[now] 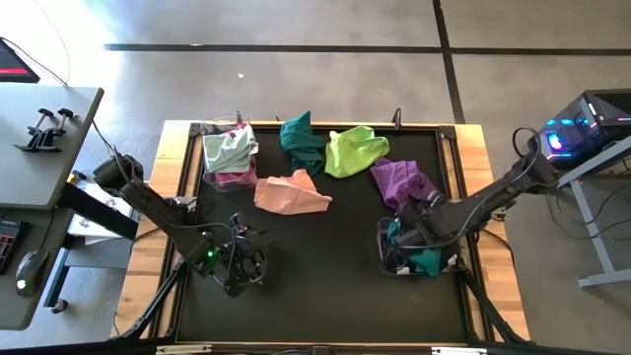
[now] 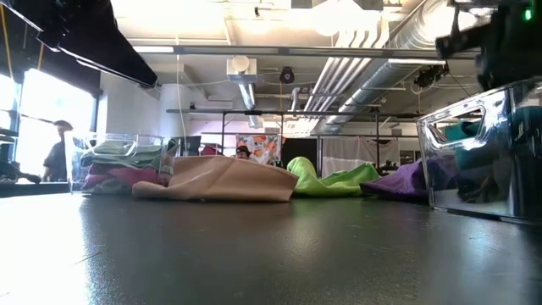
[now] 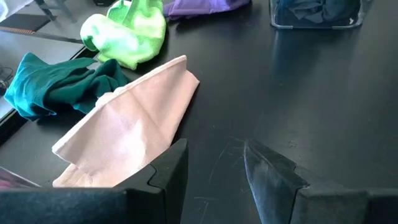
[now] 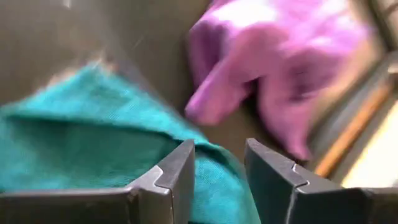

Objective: Sort towels by color in basket
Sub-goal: Put the green towel into the right transparent bin

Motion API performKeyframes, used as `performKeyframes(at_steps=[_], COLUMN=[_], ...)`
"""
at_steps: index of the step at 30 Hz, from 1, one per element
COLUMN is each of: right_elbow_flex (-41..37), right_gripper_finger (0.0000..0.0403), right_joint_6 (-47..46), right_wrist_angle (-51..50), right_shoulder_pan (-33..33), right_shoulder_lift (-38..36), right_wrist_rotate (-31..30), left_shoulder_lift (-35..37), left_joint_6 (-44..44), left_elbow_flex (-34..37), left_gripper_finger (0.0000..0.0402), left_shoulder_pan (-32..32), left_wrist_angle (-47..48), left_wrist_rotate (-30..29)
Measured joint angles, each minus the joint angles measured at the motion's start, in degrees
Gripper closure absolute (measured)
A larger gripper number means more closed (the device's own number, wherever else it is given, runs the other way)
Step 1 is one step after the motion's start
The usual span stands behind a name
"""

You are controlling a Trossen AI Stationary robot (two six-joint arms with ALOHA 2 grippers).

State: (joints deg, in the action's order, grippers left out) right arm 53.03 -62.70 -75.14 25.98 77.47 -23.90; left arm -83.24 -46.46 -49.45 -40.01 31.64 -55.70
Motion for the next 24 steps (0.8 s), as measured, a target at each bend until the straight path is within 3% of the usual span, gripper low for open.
performKeyframes(at_steps=[5, 9, 14, 24], right_elbow_flex=[-8.0, -12.4, -11.6, 2.2], right_gripper_finger=[0.0271, 0.0271, 0.0271, 0.0271], right_joint_6=[9.1, 10.9, 9.8, 8.1], right_wrist_angle=[15.7, 22.1, 17.4, 3.7], right_shoulder_pan=[-0.9, -1.0, -0.9, 3.6], right_shoulder_lift=[0.0, -0.1, 0.0, 0.0], right_wrist_rotate=[10.4, 12.5, 12.2, 10.8], left_shoulder_lift=[0.0, 0.0, 0.0, 0.0], left_joint_6=[0.0, 0.0, 0.0, 0.0], left_elbow_flex=[0.0, 0.0, 0.0, 0.0], left_gripper_finger=[0.0259, 0.0259, 0.0259, 0.0259], left_shoulder_pan=[0.0, 0.2, 0.2, 0.2], left_wrist_angle=[0.0, 0.0, 0.0, 0.0], left_wrist_rotate=[0.0, 0.0, -0.1, 0.0])
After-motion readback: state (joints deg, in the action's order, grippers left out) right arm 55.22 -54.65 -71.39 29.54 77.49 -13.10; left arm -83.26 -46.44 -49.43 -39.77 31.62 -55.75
